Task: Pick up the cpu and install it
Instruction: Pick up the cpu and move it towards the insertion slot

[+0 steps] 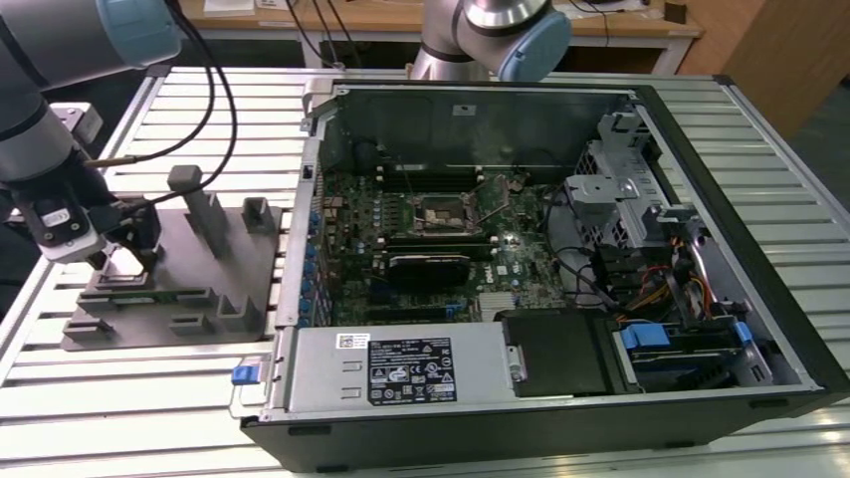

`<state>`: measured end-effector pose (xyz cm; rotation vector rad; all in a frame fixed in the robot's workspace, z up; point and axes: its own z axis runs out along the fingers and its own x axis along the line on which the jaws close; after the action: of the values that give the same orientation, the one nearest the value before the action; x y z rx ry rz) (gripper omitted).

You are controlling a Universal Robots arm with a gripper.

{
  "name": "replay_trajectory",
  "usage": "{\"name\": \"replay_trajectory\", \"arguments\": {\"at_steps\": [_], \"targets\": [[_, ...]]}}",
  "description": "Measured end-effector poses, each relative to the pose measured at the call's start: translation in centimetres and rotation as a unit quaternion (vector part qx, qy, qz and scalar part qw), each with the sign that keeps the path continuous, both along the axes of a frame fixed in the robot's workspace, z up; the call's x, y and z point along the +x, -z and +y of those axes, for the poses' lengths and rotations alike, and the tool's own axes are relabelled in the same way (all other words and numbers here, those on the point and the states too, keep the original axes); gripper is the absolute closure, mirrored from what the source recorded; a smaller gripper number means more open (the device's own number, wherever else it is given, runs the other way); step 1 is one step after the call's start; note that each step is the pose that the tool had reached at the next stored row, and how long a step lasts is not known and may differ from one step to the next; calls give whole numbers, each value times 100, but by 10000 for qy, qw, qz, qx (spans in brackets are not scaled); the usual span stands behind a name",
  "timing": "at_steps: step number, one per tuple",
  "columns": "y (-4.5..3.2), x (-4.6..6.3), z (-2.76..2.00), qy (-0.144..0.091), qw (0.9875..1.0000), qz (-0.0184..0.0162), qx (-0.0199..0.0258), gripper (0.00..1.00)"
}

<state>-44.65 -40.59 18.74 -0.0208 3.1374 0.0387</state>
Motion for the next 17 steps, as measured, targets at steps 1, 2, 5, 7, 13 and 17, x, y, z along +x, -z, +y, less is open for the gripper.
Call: {"name": "replay_trajectory", "arguments": {"at_steps": [1,2,5,7,13,17], "targets": [[5,-2,0,0,10000,-8,0,38],[11,-3,0,-1,10000,-17,0,38],[22,-5,0,0,10000,-27,0,38],[25,-6,0,0,10000,-27,-1,40],[17,-5,0,0,10000,-30,1,47],[-40,-5,0,1,10000,-29,0,47]]}}
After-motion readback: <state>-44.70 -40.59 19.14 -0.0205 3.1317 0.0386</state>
